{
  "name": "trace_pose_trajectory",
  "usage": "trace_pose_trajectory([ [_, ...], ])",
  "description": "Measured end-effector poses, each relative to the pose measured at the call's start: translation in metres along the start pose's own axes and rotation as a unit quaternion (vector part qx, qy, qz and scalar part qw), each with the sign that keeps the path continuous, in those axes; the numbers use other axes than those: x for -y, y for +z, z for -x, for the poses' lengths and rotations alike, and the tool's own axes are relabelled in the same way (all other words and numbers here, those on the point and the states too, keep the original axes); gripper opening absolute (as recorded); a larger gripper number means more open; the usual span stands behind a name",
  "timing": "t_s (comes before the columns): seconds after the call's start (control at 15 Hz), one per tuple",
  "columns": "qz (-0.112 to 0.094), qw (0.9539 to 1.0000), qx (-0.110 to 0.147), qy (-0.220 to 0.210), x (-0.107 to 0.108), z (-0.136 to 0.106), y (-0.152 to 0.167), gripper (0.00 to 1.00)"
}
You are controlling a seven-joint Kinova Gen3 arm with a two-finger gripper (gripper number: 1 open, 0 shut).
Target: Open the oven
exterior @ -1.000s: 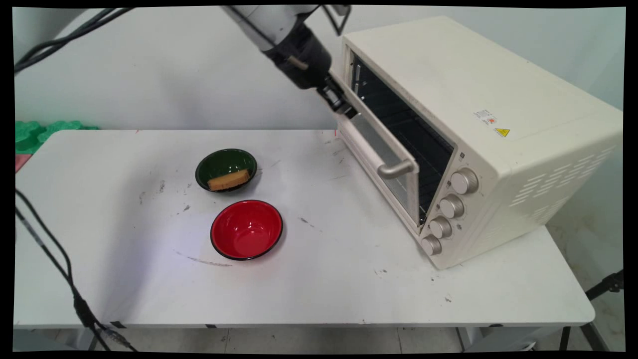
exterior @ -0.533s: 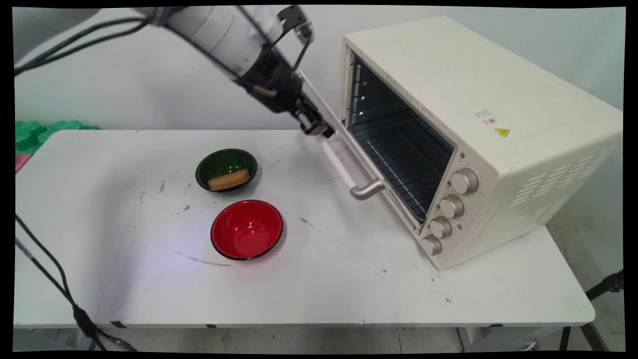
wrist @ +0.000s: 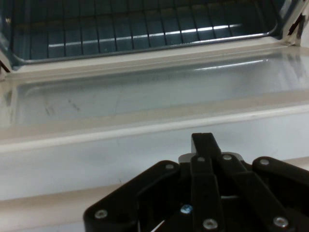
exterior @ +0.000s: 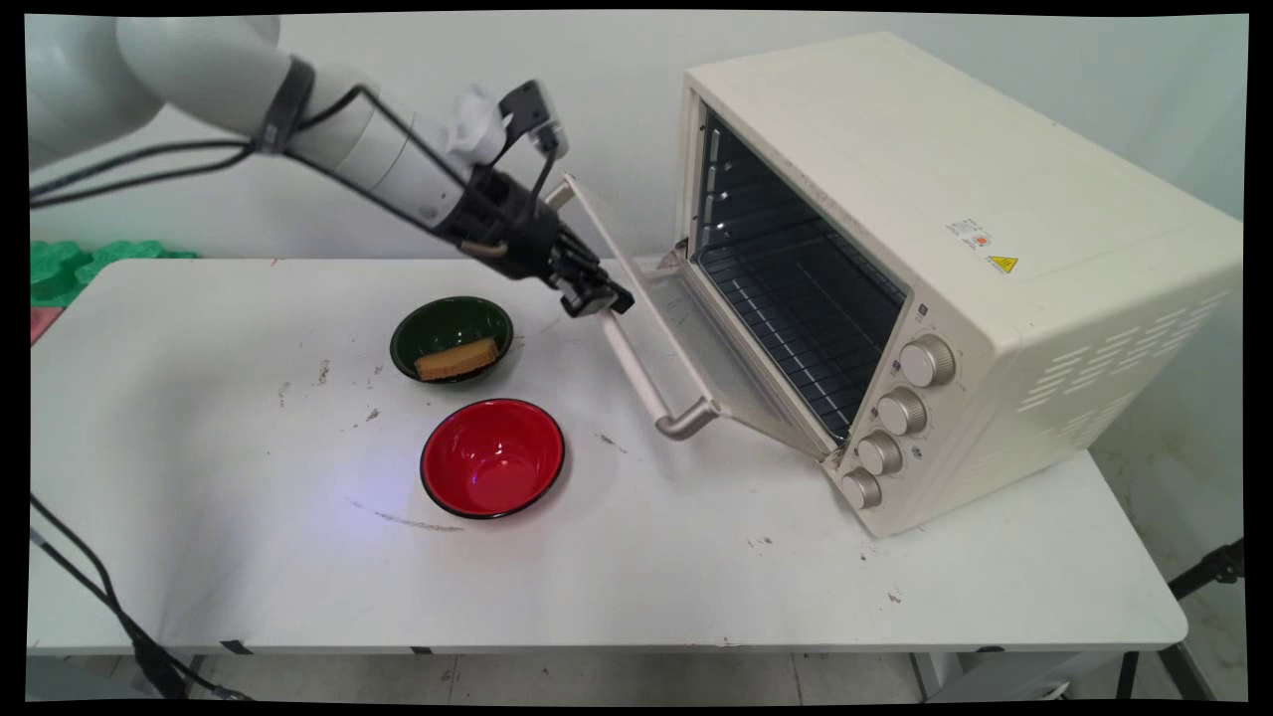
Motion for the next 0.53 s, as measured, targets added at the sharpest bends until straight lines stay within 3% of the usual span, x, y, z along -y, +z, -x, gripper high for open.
trace_pose_trajectory([
  [0.53,0.004,0.9992,-0.039,-0.011,-0.007,0.061,0.008,0.00],
])
